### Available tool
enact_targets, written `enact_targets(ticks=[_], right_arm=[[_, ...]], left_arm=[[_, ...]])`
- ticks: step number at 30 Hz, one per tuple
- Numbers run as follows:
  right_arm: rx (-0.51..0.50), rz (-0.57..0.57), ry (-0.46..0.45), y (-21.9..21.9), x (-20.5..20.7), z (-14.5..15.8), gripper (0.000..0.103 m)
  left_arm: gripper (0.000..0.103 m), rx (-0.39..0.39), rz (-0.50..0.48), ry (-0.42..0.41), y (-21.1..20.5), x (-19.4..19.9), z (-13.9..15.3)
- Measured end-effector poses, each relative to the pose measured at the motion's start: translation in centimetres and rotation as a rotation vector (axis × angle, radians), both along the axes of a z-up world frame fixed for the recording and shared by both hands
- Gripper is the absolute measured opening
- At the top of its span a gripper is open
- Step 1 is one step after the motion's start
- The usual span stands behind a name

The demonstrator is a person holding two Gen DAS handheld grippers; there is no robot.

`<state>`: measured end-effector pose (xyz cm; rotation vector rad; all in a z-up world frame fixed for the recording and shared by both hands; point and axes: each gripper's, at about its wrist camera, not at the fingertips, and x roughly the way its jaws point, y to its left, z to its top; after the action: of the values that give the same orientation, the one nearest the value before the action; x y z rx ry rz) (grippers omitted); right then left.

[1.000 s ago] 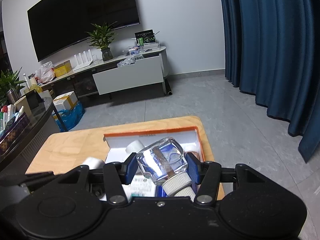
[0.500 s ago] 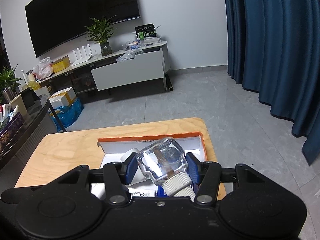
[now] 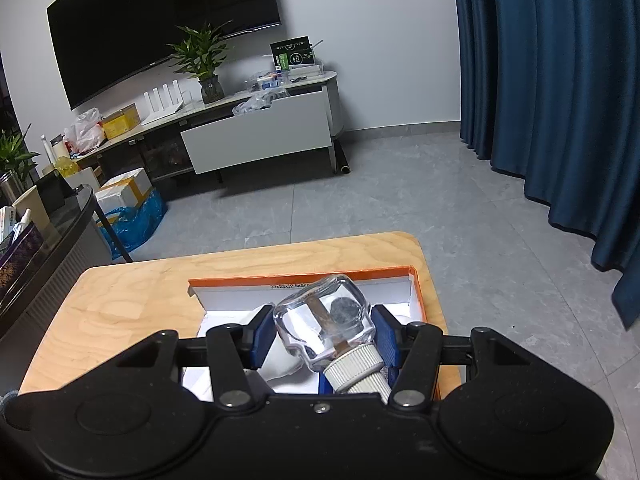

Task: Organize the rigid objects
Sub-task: 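Lower the charger plug and glass bottle into the white box with both tools, then open the left tool to release the plug while the right releases the bottle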

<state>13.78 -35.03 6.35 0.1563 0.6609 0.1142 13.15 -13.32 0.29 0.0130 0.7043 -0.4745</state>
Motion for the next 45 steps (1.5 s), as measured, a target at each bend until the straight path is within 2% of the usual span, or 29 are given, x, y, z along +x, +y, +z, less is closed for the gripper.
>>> enact_targets(ticks=[20,24,25,26,27,31,34,36,45], right_arm=[[-0.005,0.003,0.024,0.7,2.1,-1.0,0.064],[0.014,-0.01,0.008,0.3,2.1,-1.1,0.069],[0.022,-0.01,-0.001,0.1,2.0,-1.0,0.07],[0.026,-0.009,-0.008,0.0,1.9,-0.9,0.071],[0.025,-0.015,-0.013,-0.2,1.7,-0.7,0.071],[0.032,-0.03,-0.027,-1.0,0.9,0.0,0.071],[0.021,-0.048,-0.043,-1.6,-0.2,0.6,0.075],[0.011,-0.056,-0.055,-1.9,-1.1,1.1,0.077],[0.004,-0.056,-0.09,-2.8,-7.2,3.2,0.087]], left_arm=[[0.029,-0.014,-0.007,0.017,-0.6,1.0,-0.4],[0.029,-0.029,-0.016,0.023,-0.7,1.2,-0.5],[0.032,-0.032,-0.019,0.023,-0.8,1.3,-0.4],[0.042,-0.034,-0.02,0.022,-0.8,1.3,-0.4],[0.048,-0.043,-0.024,0.021,-0.6,1.3,-0.4],[0.055,-0.055,-0.027,0.018,-0.5,1.0,-0.2],[0.062,-0.047,-0.018,0.004,-0.2,0.4,0.2],[0.073,-0.047,-0.012,-0.003,0.0,-0.1,0.7],[0.103,-0.003,0.051,-0.06,1.5,-4.2,3.3]])
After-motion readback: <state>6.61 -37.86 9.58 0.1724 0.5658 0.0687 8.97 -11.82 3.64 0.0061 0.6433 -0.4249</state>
